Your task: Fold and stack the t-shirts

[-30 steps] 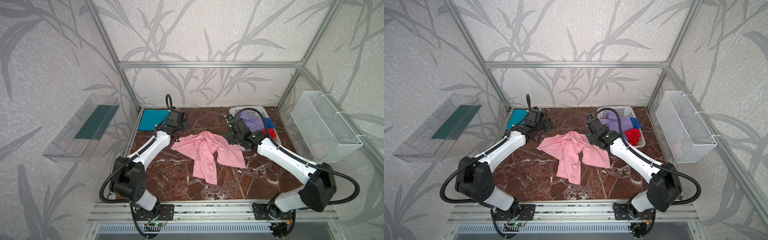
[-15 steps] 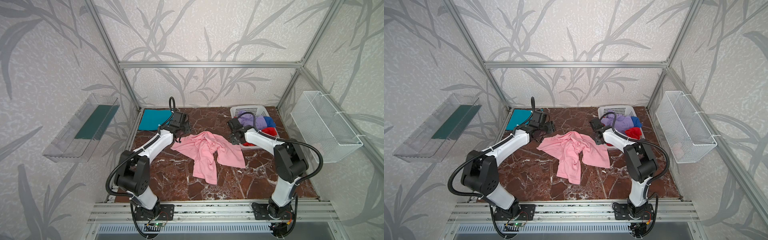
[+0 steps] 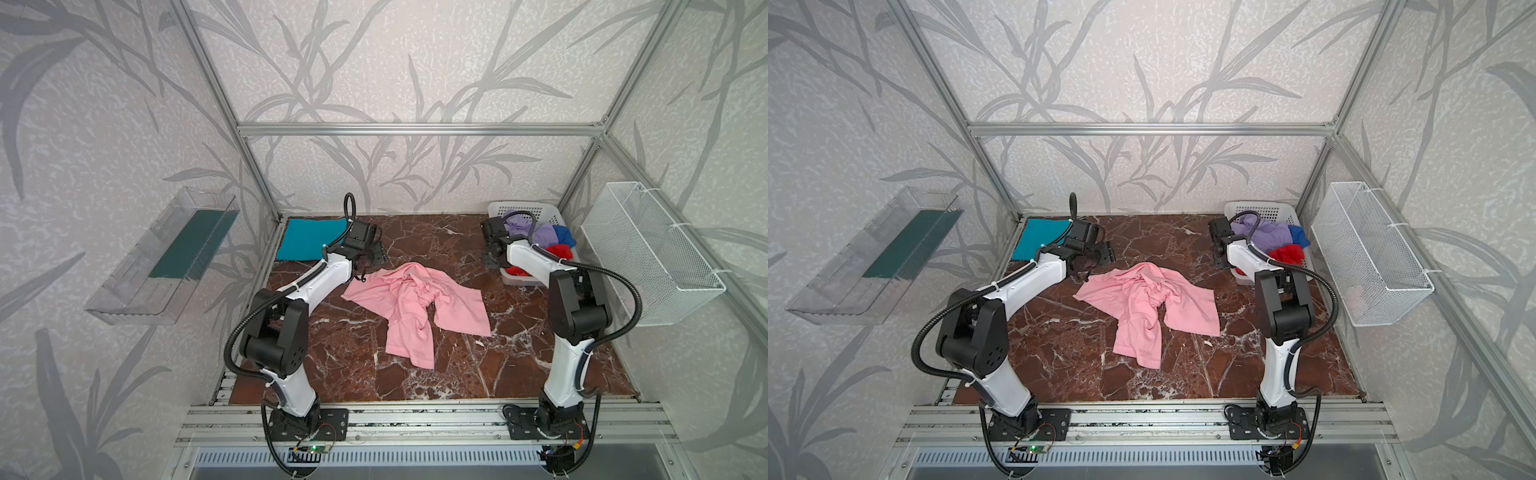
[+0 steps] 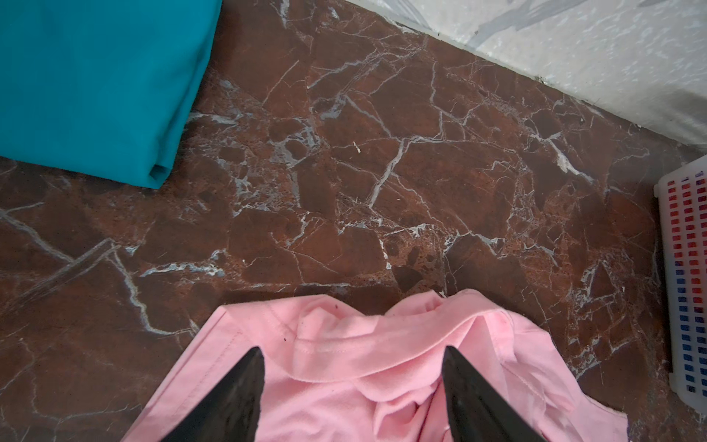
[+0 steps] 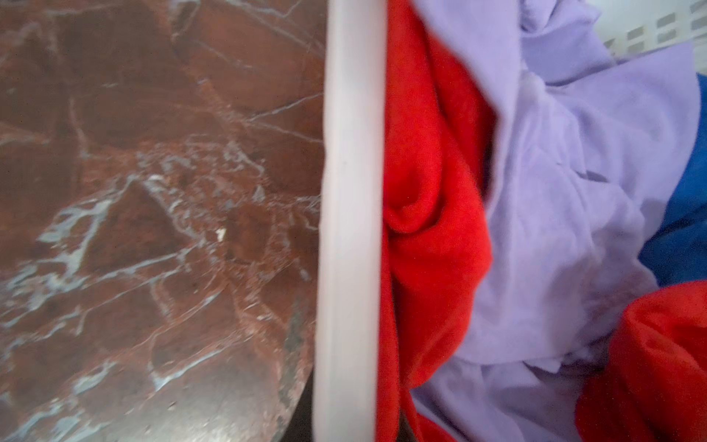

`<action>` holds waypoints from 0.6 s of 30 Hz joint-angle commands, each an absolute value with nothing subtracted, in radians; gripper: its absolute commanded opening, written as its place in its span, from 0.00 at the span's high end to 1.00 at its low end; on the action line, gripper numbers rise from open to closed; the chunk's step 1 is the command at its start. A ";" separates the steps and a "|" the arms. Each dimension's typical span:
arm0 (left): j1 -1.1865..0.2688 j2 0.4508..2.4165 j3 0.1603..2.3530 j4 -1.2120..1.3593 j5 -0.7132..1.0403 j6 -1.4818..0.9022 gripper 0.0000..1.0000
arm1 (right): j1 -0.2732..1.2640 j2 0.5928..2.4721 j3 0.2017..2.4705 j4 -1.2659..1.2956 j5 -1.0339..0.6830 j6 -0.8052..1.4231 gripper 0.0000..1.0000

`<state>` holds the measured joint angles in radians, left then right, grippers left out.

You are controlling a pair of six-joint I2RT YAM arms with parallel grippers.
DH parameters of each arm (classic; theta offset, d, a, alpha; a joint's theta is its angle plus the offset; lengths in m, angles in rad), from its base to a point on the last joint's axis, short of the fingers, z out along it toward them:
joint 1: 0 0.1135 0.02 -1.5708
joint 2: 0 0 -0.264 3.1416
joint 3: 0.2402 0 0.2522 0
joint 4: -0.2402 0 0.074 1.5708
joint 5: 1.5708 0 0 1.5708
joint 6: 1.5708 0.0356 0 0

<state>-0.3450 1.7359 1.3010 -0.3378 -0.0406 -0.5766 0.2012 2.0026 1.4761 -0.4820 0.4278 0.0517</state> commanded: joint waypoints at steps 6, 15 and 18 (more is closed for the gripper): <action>-0.347 1.769 1.366 -0.412 -0.014 -0.578 0.26 | 0.114 2.139 1.585 -0.428 0.370 0.021 0.87; -0.355 1.795 1.385 -0.438 0.000 -0.594 0.26 | 0.096 2.202 1.657 -0.413 0.364 -0.056 0.79; -0.363 1.800 1.391 -0.446 -0.005 -0.596 0.24 | 0.095 2.193 1.668 -0.423 0.345 -0.050 0.59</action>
